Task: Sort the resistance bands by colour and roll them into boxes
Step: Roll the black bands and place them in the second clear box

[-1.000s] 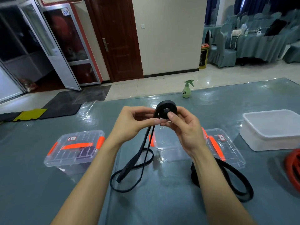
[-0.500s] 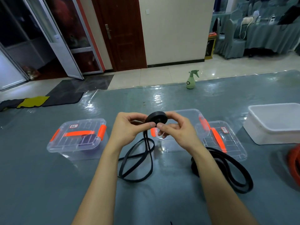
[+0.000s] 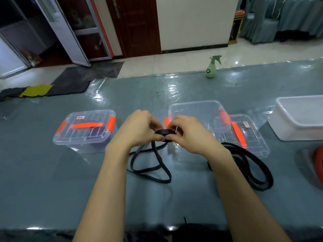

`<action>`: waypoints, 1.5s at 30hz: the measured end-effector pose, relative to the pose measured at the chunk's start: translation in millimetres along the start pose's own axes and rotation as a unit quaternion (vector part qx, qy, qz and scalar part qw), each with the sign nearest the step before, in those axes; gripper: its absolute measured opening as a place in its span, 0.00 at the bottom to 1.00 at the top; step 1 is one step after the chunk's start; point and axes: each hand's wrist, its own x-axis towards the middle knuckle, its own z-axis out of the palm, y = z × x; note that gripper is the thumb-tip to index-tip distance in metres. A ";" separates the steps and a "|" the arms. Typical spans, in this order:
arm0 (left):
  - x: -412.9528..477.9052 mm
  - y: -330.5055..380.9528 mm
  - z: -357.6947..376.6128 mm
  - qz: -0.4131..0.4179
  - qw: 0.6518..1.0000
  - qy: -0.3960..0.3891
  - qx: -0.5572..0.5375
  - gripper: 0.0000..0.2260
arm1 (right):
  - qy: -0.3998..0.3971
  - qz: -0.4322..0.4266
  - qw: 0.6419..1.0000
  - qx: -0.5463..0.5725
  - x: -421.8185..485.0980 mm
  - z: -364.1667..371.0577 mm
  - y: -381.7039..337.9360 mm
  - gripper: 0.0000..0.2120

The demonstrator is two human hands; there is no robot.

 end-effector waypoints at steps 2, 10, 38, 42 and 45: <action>-0.3 -5.1 -3.1 0.006 0.996 0.012 -0.090 0.07 | 0.025 -0.010 1.000 0.014 -0.8 -4.6 2.4 0.07; 3.3 -5.1 -4.5 0.019 0.929 0.073 -0.362 0.11 | 0.140 0.012 0.964 0.226 0.5 -12.5 19.7 0.06; 22.3 10.5 -29.5 0.094 0.954 -0.071 0.277 0.08 | 0.011 0.034 0.995 0.093 9.0 34.5 16.7 0.07; 21.8 -5.7 -41.3 0.063 0.991 -0.077 0.089 0.07 | 0.067 0.030 0.982 0.175 10.2 24.6 22.6 0.08; 16.0 -22.4 -43.9 0.054 0.994 -0.034 -0.089 0.09 | 0.109 0.027 0.955 0.273 7.9 12.1 24.2 0.09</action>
